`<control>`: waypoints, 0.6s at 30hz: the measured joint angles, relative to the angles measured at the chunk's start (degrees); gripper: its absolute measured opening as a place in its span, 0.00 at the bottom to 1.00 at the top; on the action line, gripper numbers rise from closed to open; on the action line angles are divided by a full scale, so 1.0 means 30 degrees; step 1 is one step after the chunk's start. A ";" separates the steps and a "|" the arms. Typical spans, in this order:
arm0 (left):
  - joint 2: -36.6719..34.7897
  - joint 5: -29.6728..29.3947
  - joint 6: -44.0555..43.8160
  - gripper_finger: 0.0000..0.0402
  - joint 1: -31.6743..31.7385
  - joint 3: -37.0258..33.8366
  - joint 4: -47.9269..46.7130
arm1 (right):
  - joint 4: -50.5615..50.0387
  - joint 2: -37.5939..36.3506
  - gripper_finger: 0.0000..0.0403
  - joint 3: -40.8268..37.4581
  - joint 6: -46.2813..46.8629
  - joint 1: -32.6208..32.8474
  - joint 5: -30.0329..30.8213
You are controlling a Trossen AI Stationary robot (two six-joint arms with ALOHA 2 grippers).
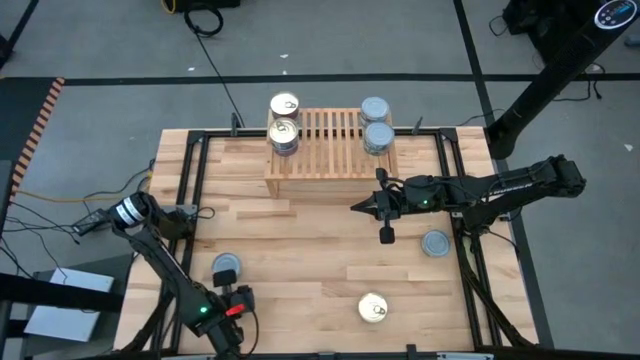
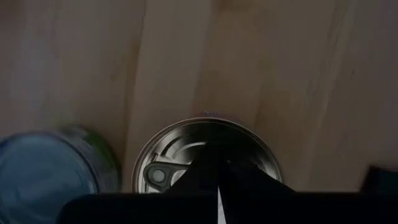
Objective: Stack canned seafood by type on shelf
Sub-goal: Put the blue pink tuna can on the shelf
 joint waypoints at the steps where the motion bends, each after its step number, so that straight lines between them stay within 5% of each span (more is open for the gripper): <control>1: 0.0002 -0.0206 0.0275 0.01 0.0123 0.0000 0.0099 | 0.0000 0.0000 0.02 0.0000 0.0000 0.0000 0.0000; 18: 0.0984 -0.3877 0.8829 0.01 0.3845 0.0028 0.3275 | -0.0015 0.0000 0.02 0.0000 0.0037 0.0000 -0.0031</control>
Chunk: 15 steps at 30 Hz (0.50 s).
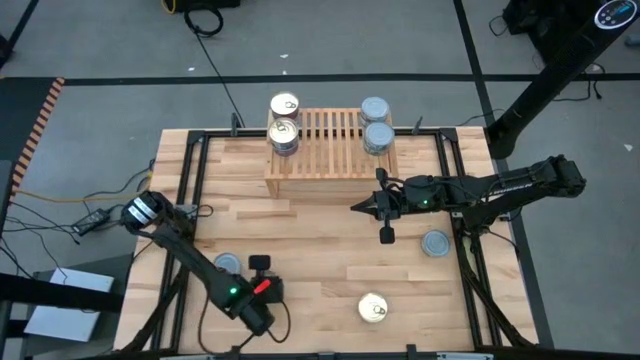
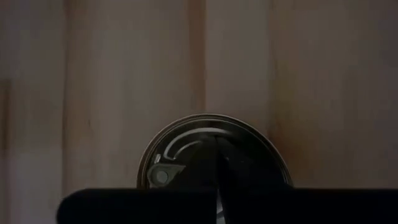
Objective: Stack canned seafood by type on shelf
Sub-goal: Put the blue pink tuna can on the shelf
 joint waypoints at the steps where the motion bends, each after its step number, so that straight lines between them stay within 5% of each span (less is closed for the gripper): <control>1: 0.0014 -0.0031 0.0551 0.01 0.0186 -0.0014 0.0177 | 0.0004 0.0000 0.02 0.0000 -0.0006 0.0000 0.0002; 15: -0.0100 0.0614 0.8065 0.01 0.2828 -0.2566 0.7742 | 0.0197 0.0007 0.02 0.0000 -0.0033 0.0000 0.0002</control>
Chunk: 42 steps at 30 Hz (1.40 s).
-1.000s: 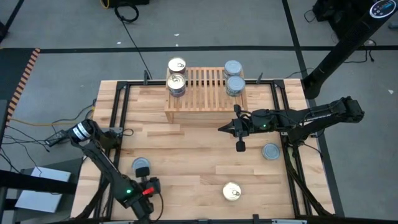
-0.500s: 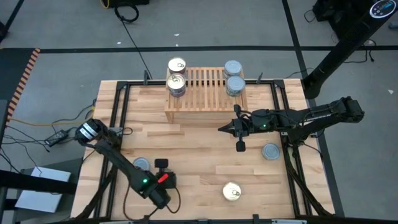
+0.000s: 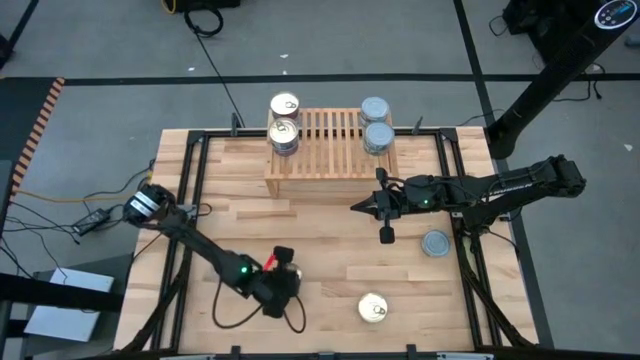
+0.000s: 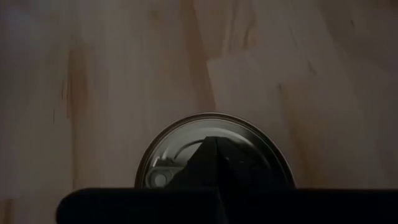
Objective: Stack canned seafood by type on shelf
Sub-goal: Put the blue pink tuna can on the shelf
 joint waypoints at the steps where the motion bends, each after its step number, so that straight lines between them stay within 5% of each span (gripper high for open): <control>1: -0.0003 0.0263 0.0448 0.01 0.0245 -0.0057 0.0276 | 0.0014 0.0000 0.02 0.0000 0.0003 0.0000 0.0000; 13: -0.1843 0.4199 0.3888 0.01 0.2845 -0.0326 -0.0186 | -0.0058 0.0000 0.02 0.0000 0.0008 0.0000 0.0000; 23: -0.4585 0.4486 -0.2335 0.03 0.3077 -0.0236 -0.3772 | -0.0549 0.0000 0.02 0.0000 0.0824 0.0022 0.0000; 30: -0.4315 0.4167 -0.7779 0.08 0.3697 -0.0220 -0.6665 | -0.0517 0.0000 0.02 0.0000 0.0980 0.0022 0.0000; 42: -0.3864 0.5270 -0.7960 0.25 0.4633 -0.0271 -0.5754 | -0.0503 0.0000 0.02 0.0000 0.0885 0.0022 0.0007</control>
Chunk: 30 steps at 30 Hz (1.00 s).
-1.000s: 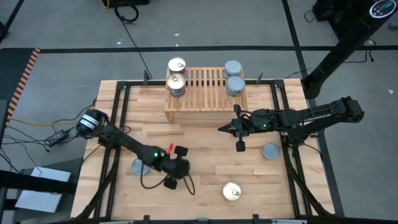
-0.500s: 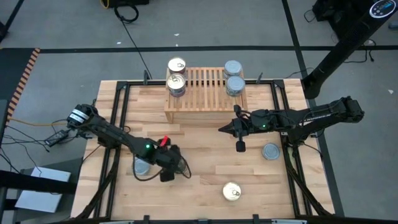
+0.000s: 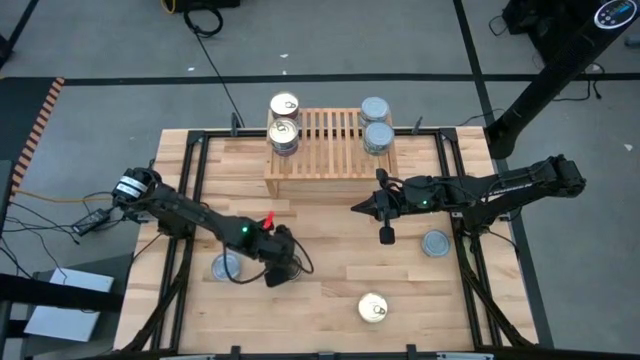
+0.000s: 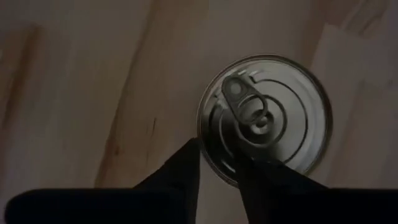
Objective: Stack canned seafood by type on shelf
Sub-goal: Put the blue pink tuna can on the shelf
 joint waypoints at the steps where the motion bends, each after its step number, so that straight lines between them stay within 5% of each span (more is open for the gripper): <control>1: 0.0000 0.0164 0.0005 0.27 0.0135 -0.0159 0.0101 | 0.0002 0.0000 0.02 0.0000 -0.0005 0.0000 0.0000; 14: -0.0091 0.2623 0.0500 0.29 0.1312 -0.2062 0.2979 | 0.0007 0.0000 0.02 0.0000 -0.0058 0.0000 0.0000; 24: -0.0044 0.3485 0.1667 0.03 0.1308 -0.2109 0.3936 | 0.0007 0.0000 0.02 0.0000 -0.0058 0.0000 0.0000; 30: -0.0013 0.3244 0.2010 0.01 0.1301 -0.2152 0.4561 | 0.0007 0.0000 0.02 0.0000 -0.0058 0.0000 0.0000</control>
